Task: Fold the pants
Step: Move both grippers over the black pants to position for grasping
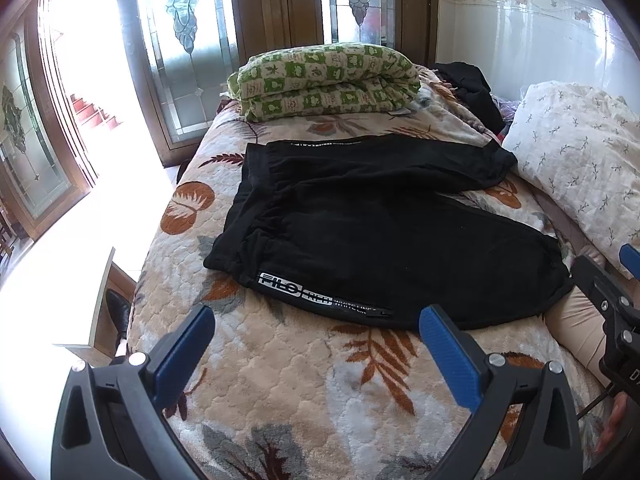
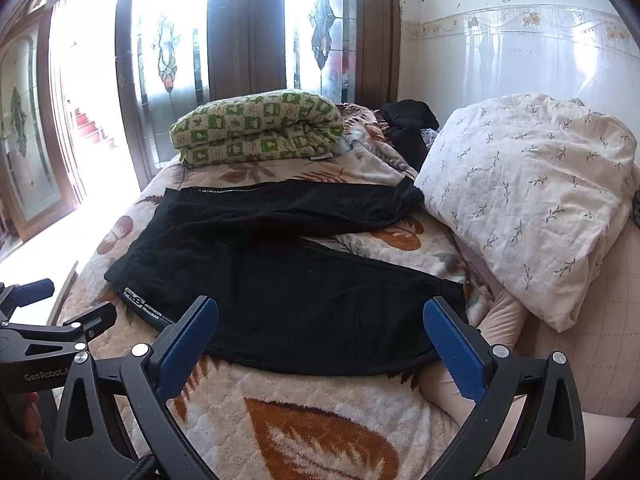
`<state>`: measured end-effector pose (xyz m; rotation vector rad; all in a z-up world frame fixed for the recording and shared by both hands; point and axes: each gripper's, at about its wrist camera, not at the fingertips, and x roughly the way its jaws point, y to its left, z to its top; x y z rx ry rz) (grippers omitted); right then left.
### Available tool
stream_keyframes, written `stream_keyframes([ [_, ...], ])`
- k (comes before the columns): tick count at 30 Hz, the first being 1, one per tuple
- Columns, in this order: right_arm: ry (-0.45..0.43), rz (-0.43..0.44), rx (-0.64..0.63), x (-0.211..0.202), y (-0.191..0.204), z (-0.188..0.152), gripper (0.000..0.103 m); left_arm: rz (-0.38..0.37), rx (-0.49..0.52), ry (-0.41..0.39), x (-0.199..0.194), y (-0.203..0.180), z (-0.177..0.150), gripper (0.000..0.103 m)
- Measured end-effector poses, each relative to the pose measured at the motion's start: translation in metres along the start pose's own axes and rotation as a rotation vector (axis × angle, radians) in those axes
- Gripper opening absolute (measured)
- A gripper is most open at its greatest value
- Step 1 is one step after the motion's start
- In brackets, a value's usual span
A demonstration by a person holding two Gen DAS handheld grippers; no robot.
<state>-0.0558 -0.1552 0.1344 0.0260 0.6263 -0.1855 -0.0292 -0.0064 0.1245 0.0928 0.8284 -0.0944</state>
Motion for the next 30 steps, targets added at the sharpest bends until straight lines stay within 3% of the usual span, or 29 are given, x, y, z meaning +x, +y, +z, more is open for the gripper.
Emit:
stream_keyframes([
  [30,0.058,0.022,0.014,0.011,-0.005,-0.005,0.103,-0.048,-0.009,-0.013,0.001,-0.002,0.003,0.103],
])
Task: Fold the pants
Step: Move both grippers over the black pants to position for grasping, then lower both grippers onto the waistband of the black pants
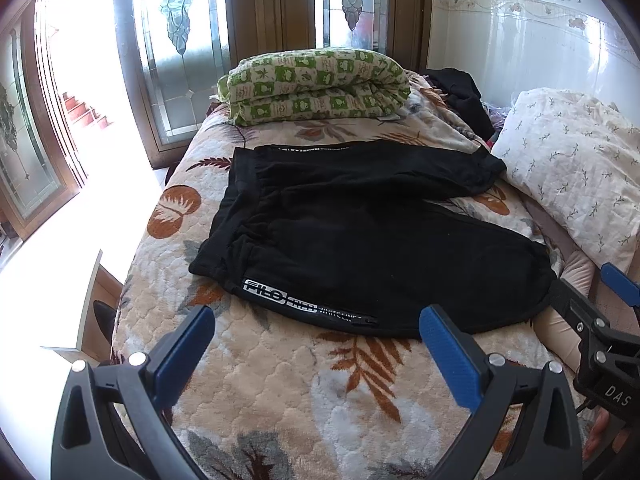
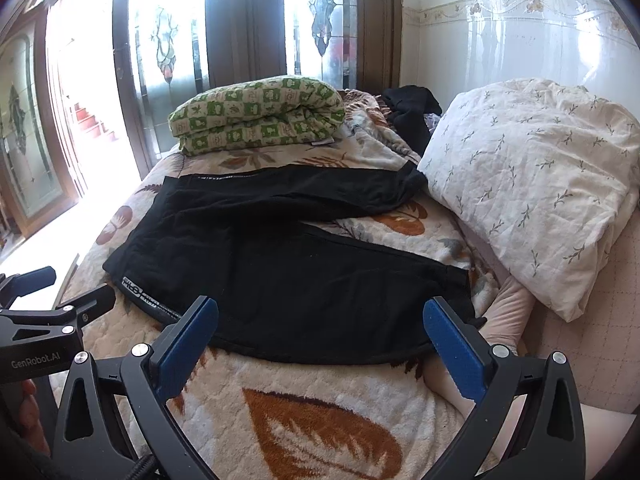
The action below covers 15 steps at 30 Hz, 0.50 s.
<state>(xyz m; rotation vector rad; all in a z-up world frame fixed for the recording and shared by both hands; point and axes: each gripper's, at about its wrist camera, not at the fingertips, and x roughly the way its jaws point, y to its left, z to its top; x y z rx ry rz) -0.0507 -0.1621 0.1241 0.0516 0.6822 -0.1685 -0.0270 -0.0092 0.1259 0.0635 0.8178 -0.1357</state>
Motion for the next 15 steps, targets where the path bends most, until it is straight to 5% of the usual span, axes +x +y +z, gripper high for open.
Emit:
stream_keyframes([
  [8,0.058,0.050,-0.037,0.016,0.005,0.007,0.103,-0.015,0.001,0.016,0.016,0.003,0.005,0.103],
  [15,0.171,0.179,-0.108,0.054,0.009,0.045,0.103,-0.023,0.004,0.011,0.035,0.014,0.026,0.103],
])
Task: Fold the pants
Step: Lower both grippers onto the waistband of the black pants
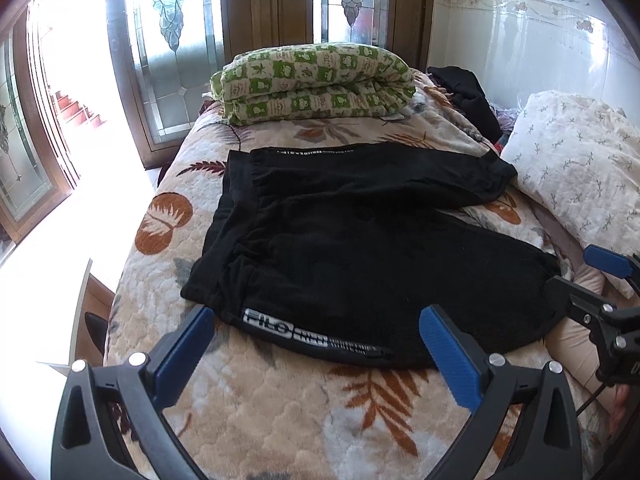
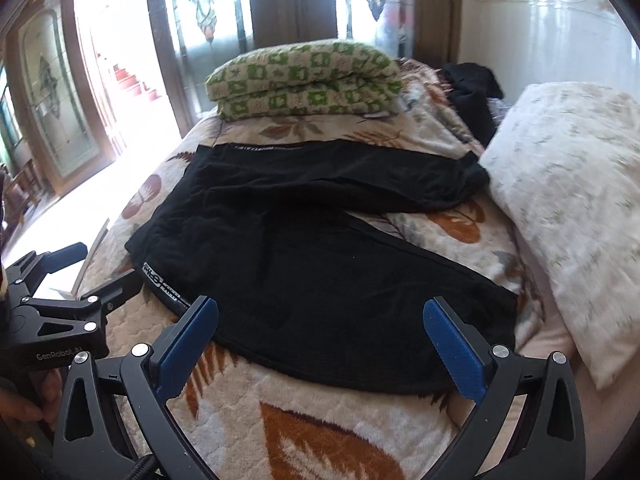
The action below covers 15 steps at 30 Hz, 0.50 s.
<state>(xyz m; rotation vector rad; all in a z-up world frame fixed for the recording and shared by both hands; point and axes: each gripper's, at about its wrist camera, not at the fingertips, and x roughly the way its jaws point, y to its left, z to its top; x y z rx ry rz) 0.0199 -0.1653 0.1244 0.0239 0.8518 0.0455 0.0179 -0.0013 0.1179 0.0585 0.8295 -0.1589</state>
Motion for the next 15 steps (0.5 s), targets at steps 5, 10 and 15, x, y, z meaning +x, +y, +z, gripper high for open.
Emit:
stream_keyframes([
  [5,0.049,0.032,0.017,0.021,-0.020,0.026,0.103,-0.028,0.007,-0.004,0.014,0.011,0.020,0.103],
  [10,0.075,0.051,0.031,0.036,-0.038,0.046,0.103,-0.055,0.012,0.013,0.036,0.022,0.044,0.103],
  [15,0.077,0.042,0.030,0.047,-0.052,0.061,0.103,-0.047,-0.007,0.030,0.056,0.037,0.065,0.103],
])
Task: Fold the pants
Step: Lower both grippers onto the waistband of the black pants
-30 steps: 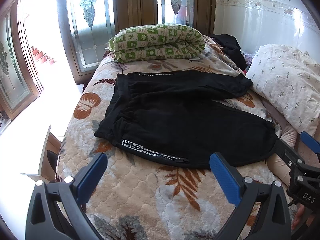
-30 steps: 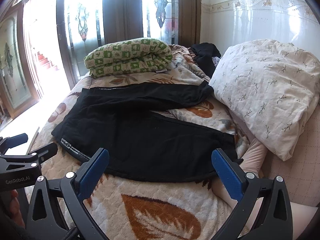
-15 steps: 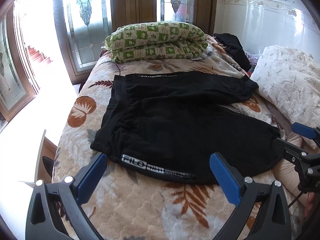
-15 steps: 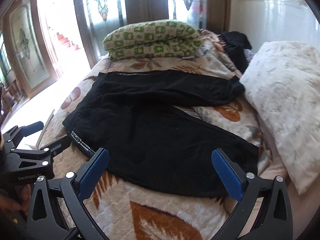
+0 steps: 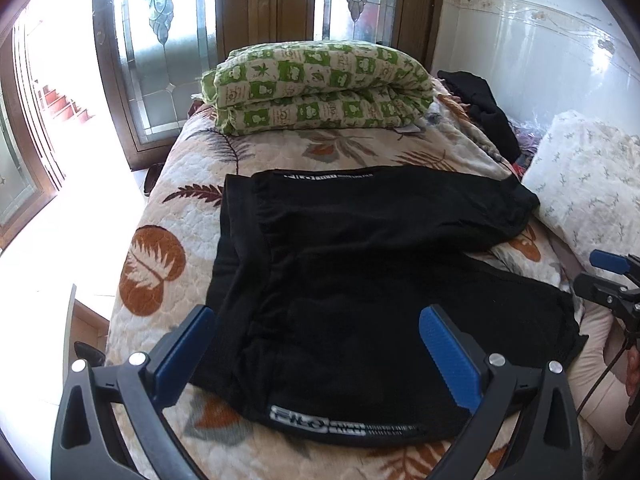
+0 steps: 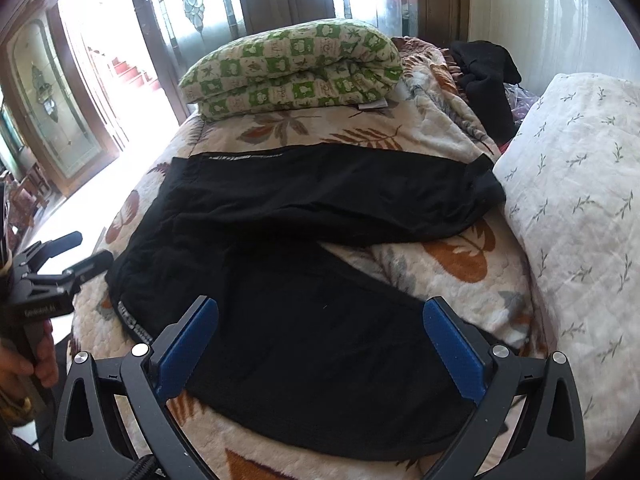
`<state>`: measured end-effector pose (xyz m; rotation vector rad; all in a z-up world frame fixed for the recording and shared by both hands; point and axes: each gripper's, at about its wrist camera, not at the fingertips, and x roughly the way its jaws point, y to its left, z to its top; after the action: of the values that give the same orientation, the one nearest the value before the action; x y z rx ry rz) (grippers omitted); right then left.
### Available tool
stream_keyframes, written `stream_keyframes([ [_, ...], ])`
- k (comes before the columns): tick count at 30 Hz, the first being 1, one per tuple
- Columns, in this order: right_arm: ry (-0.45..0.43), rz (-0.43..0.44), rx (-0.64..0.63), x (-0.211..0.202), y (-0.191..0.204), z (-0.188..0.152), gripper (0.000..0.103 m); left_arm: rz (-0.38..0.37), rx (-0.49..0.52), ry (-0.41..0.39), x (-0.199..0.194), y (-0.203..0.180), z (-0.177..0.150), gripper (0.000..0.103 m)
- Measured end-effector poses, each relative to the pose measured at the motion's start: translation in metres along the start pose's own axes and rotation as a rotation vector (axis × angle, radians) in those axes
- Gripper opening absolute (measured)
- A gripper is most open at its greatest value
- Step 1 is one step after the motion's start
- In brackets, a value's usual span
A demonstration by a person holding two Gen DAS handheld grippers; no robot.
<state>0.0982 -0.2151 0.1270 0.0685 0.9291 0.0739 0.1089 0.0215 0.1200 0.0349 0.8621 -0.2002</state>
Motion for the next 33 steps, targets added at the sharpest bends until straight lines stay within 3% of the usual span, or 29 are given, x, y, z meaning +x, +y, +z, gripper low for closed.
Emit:
stream_keyframes([
  [14,0.021,-0.018,0.010,0.040,-0.029,0.049,0.103,-0.007,0.021,0.037,0.051,0.025,0.049,0.103],
  [22,0.044,-0.002,-0.020,0.074,-0.028,0.072,0.103,-0.094,-0.096,0.095,0.093,0.074,0.079,0.103],
  [28,0.063,-0.008,-0.043,0.104,-0.023,0.079,0.103,-0.101,-0.184,0.097,0.121,0.103,0.097,0.103],
  [33,0.081,-0.007,-0.079,0.127,-0.019,0.087,0.103,-0.079,-0.158,0.123,0.149,0.106,0.106,0.103],
])
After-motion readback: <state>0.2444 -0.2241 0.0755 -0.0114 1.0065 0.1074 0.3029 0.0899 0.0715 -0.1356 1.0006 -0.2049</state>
